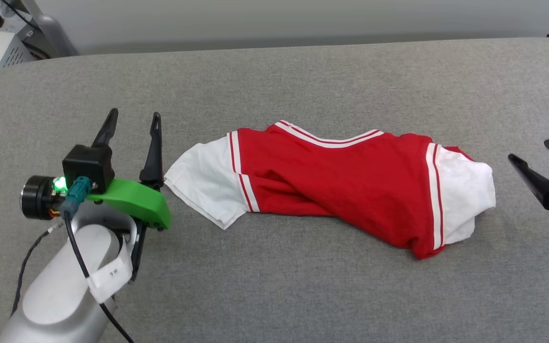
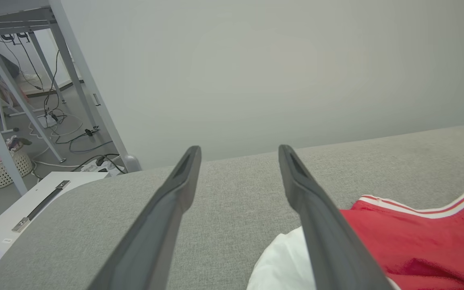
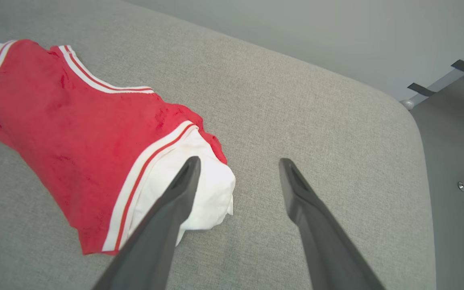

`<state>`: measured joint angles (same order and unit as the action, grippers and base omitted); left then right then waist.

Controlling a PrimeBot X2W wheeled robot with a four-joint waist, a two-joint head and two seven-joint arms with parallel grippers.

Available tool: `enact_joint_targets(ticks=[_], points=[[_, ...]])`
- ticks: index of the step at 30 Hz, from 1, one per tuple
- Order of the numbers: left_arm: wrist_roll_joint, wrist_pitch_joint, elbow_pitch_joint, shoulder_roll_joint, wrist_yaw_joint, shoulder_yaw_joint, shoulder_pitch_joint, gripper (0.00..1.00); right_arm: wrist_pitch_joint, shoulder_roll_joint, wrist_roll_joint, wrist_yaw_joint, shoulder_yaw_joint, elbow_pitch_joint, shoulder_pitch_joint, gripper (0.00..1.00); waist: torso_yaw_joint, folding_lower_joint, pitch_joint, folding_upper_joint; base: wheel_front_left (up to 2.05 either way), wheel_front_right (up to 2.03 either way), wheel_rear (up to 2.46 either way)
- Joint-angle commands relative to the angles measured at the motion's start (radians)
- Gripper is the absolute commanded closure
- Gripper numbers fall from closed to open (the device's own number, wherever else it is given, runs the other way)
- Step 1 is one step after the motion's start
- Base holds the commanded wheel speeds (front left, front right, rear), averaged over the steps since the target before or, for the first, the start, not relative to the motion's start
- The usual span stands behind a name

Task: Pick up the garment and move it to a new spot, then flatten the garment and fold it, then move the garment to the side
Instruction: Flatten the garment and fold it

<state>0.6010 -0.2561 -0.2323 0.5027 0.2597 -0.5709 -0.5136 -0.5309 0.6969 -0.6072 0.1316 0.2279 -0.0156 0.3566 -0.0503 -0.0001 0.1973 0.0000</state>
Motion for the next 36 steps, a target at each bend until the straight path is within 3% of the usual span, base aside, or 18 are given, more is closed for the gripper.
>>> enact_joint_targets(ticks=[1, 4, 8, 18, 22, 23, 24, 25, 36], points=[[-0.022, -0.005, 0.017, -0.015, 0.007, 0.019, 0.033, 0.0, -0.04, 0.017, -0.029, -0.001, 0.023, 0.011, 0.022, 0.0, 0.011, 0.0001, 0.011, 0.0, 0.0, 0.0, 0.0], [-0.081, -0.006, 0.08, -0.048, 0.017, 0.078, 0.105, 0.0, -0.147, 0.058, -0.095, -0.001, 0.08, 0.05, 0.059, 0.0, 0.027, 0.0001, 0.031, 0.0, 0.0, 0.0, 0.0], [-0.136, -0.006, 0.125, -0.095, 0.008, 0.131, 0.164, 0.0, -0.203, 0.08, -0.116, -0.001, 0.133, 0.116, 0.101, 0.0, 0.049, 0.0001, 0.065, 0.0, 0.0, 0.0, 0.0], [-0.237, -0.006, 0.136, -0.185, -0.065, 0.236, 0.197, 0.0, -0.136, 0.038, -0.105, -0.001, 0.235, 0.329, 0.176, 0.0, 0.092, 0.0001, 0.158, 0.0, 0.0, 0.0, 0.0], [-0.278, -0.006, 0.124, -0.228, -0.104, 0.276, 0.187, 0.0, -0.124, 0.02, -0.128, -0.001, 0.323, 0.418, 0.157, 0.0, 0.102, 0.0001, 0.176, 0.0, 0.0, 0.0, 0.0], [-0.285, -0.006, 0.121, -0.235, -0.11, 0.283, 0.187, 0.0, -0.12, 0.018, -0.14, -0.001, 0.33, 0.427, 0.155, 0.05, 0.102, 0.0001, 0.176, 0.0, 0.0, 0.0, 0.0], [-0.292, -0.006, 0.117, -0.245, -0.117, 0.292, 0.187, 0.0, -0.104, 0.018, -0.151, -0.001, 0.334, 0.433, 0.156, 0.96, 0.101, 0.0001, 0.175, 0.0, 0.0, 0.0, 0.0], [-0.298, -0.006, 0.114, -0.251, -0.123, 0.299, 0.189, 0.0, -0.088, 0.02, -0.157, -0.001, 0.335, 0.437, 0.157, 1.0, 0.099, 0.0001, 0.172, 0.0, 0.0, 0.0, 0.0], [-0.361, -0.006, 0.096, -0.313, -0.182, 0.385, 0.247, 0.0, 0.184, 0.105, -0.172, -0.001, 0.238, 0.336, 0.104, 1.0, 0.065, 0.0001, 0.085, 0.0, 0.0, 0.0, 0.0]])
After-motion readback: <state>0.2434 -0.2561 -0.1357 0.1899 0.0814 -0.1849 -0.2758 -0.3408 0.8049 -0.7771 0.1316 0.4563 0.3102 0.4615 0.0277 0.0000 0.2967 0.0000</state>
